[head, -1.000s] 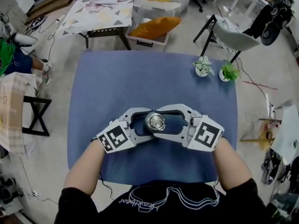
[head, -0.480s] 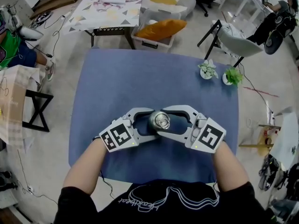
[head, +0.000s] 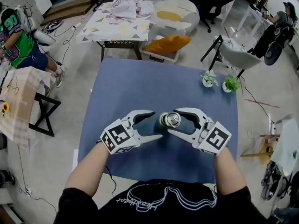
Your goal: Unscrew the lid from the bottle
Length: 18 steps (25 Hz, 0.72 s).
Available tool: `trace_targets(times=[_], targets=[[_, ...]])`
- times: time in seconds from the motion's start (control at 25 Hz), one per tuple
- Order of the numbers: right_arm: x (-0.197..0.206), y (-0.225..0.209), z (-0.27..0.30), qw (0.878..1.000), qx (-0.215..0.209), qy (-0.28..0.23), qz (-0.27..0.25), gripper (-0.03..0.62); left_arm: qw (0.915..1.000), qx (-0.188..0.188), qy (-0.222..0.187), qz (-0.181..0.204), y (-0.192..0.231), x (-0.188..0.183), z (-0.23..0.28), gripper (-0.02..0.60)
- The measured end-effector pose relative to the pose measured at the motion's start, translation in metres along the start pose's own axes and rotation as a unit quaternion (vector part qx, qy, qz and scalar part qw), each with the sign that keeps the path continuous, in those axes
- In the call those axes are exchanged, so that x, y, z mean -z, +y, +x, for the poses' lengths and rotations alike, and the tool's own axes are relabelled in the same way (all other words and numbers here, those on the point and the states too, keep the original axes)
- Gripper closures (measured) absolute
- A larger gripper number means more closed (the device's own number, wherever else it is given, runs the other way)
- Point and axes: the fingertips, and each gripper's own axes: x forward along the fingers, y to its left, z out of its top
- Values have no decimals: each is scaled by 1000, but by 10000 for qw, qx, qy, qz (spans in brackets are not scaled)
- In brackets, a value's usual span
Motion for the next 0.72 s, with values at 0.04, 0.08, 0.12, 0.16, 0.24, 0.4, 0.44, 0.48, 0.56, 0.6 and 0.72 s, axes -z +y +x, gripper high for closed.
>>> trace_targets(times=[0.04, 0.08, 0.12, 0.16, 0.24, 0.4, 0.44, 0.48, 0.56, 0.6, 0.72], targets=[[-7, 2, -2, 9999, 105, -96, 17, 339, 9999, -88, -107, -34, -1, -8, -6, 235], [-15, 4, -5, 9996, 215, -200, 40, 340, 9996, -161, -209, -54, -4, -17, -13, 235], [-23, 7, -8, 9990, 327, -292, 57, 341, 9993, -225, -309, -57, -8, -25, -19, 236], [-31, 11, -12, 9984, 435, -367, 48, 341, 9987, -285, -415, -38, -14, -35, -25, 239], [-47, 19, -21, 9965, 658, -521, -10, 341, 9970, -389, -676, 24, -28, -55, -38, 310], [-80, 35, -46, 9891, 1162, -898, 50, 341, 9900, -467, -1309, -228, -57, -98, -65, 475], [-87, 39, -53, 9868, 1282, -989, 81, 341, 9876, -546, -1424, -362, -61, -107, -71, 513], [-93, 42, -60, 9842, 1399, -1078, 112, 341, 9851, -655, -1511, -501, -65, -113, -76, 544], [-105, 47, -73, 9786, 1626, -1251, 167, 341, 9800, -861, -1635, -739, -70, -124, -87, 571], [-111, 50, -78, 9757, 1727, -1333, 190, 341, 9777, -934, -1693, -823, -73, -128, -92, 575], [-122, 62, -89, 9689, 1964, -1488, 226, 341, 9730, -1107, -1810, -906, -84, -135, -105, 575]])
